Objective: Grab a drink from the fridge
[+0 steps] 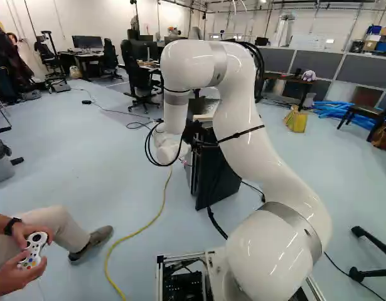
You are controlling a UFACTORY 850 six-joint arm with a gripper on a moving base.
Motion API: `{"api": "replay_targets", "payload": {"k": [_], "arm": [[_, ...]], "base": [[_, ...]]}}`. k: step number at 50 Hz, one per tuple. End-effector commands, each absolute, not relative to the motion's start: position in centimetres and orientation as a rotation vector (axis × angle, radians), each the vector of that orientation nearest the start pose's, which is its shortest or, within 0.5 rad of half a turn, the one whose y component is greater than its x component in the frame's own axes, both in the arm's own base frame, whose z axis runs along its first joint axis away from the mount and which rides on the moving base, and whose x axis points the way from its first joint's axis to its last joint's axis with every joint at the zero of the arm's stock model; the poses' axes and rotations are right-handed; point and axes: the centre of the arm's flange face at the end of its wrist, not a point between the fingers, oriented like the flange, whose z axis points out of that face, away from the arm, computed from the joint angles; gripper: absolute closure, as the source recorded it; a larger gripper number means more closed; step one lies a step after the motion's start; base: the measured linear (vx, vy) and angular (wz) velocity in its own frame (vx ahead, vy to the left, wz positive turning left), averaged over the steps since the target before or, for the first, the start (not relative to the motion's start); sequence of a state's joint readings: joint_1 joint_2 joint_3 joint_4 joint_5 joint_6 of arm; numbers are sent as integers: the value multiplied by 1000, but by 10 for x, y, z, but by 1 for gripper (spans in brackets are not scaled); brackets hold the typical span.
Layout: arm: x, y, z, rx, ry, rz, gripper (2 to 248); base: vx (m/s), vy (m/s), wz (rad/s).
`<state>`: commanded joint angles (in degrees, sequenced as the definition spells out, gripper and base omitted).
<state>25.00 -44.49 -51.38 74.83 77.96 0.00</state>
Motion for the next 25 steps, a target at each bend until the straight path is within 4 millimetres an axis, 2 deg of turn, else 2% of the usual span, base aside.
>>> {"api": "replay_targets", "payload": {"k": [25], "arm": [[462,129,225,-2543,1321,-2251,3]], "base": [[0,0,0]]}}
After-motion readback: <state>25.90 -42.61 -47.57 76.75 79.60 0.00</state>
